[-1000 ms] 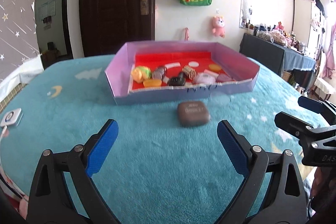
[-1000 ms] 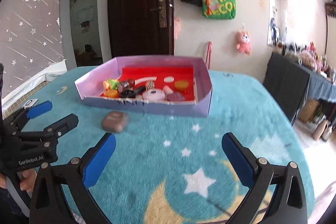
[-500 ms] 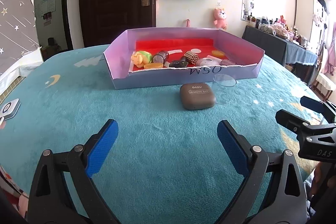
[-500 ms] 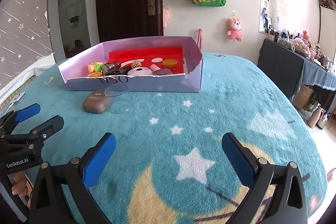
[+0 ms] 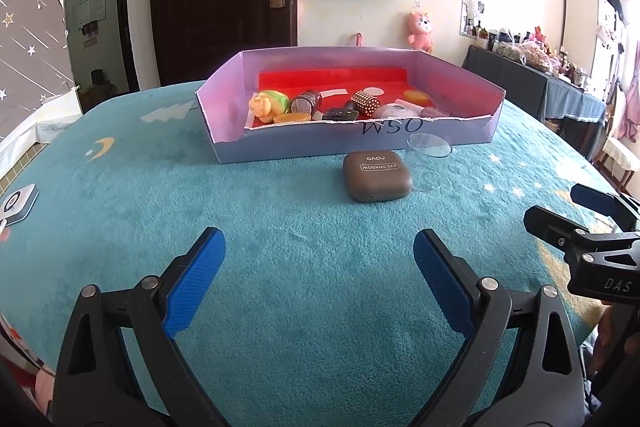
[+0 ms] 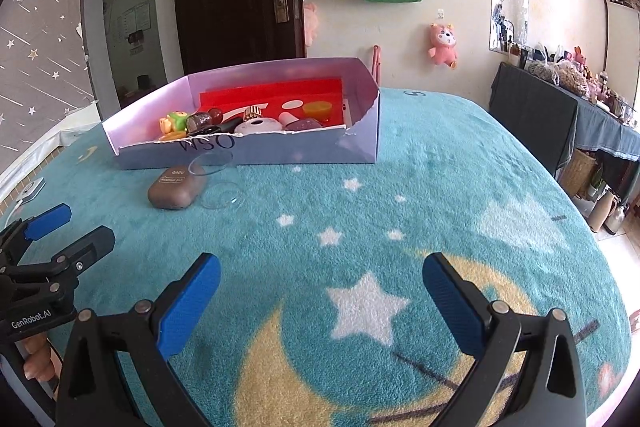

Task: Organize rigid objects
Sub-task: 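Lift both tools out of the box back toward the eye shadow case and cup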

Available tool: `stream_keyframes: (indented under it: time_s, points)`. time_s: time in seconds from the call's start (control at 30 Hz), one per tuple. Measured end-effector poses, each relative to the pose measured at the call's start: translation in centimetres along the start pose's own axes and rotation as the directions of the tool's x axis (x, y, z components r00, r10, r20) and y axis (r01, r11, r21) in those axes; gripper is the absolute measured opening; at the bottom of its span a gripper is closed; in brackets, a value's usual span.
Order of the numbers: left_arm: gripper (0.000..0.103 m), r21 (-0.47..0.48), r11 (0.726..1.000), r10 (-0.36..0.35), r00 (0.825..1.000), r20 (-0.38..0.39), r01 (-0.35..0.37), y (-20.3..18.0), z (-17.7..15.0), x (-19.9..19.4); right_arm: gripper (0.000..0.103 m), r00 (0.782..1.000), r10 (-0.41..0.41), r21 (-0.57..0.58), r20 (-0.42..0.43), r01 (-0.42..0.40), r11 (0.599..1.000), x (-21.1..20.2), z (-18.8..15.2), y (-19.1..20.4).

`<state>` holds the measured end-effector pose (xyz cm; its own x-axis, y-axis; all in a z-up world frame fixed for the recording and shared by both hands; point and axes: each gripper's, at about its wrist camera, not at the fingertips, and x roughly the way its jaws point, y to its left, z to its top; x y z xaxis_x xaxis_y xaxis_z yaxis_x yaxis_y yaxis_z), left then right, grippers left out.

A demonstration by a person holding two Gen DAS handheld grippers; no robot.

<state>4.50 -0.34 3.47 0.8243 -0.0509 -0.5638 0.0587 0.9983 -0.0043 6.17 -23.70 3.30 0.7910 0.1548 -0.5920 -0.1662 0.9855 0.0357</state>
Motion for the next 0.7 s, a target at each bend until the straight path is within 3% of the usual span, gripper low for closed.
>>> stream_keyframes:
  time_s: [0.33, 0.7]
  points:
    - [0.096, -0.010, 1.000, -0.012, 1.000, -0.016, 0.012, 0.0, 0.5, 0.5, 0.103, 1.000, 0.012, 0.011, -0.009, -0.012, 1.000, 0.2, 0.3, -0.3]
    - [0.096, 0.009, 0.998, -0.063, 0.995, -0.078, 0.064, -1.0, 3.9, 2.6, 0.103, 1.000, -0.008, 0.012, -0.009, 0.008, 1.000, 0.4, 2.6, -1.2]
